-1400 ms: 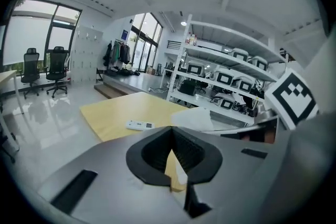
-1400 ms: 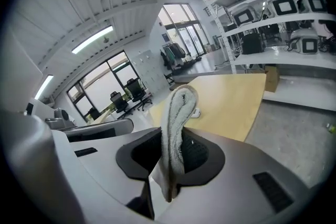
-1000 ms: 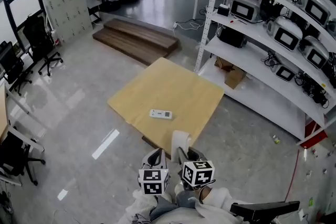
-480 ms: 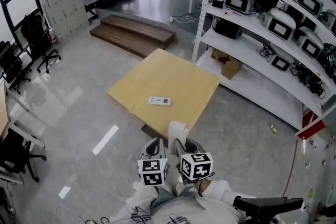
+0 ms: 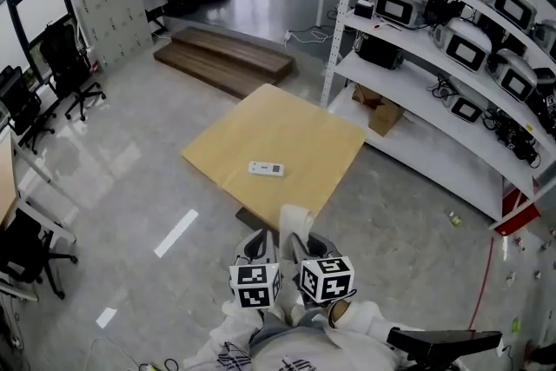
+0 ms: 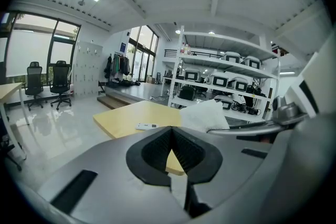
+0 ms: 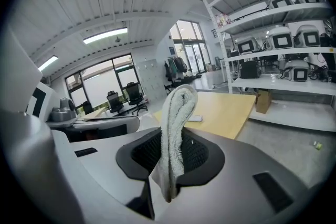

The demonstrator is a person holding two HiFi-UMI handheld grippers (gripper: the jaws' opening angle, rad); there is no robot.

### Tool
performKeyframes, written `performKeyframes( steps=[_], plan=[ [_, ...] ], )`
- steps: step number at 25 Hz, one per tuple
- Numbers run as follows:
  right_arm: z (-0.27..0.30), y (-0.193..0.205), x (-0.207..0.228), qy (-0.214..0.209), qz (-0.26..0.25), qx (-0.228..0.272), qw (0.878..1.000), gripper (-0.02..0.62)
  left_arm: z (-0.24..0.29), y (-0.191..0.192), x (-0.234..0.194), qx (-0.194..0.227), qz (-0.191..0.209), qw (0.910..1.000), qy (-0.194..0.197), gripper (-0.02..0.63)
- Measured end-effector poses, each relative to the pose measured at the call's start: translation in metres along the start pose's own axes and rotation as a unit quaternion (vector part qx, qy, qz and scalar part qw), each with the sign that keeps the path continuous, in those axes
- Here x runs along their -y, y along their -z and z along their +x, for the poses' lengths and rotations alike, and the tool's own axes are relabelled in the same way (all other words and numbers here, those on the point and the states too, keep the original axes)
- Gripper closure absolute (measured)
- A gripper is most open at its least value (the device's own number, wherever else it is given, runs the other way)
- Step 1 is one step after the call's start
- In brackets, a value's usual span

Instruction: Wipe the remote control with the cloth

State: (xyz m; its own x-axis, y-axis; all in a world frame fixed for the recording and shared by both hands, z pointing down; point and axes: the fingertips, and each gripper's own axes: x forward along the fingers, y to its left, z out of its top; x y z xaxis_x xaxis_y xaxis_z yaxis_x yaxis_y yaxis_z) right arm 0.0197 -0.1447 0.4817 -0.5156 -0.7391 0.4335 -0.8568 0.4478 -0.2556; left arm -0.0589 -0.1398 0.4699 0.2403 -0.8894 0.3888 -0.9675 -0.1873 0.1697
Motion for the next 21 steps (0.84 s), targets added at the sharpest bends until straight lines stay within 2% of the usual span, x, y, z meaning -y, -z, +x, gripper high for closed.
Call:
performKeyframes(
  steps=[21],
  plan=[
    [-0.003, -0.002, 0.017, -0.002, 0.0, -0.008, 1.0, 0.506, 0.005, -0.006, 0.009, 0.006, 0.0, 0.9999, -0.01, 0.604]
  ],
)
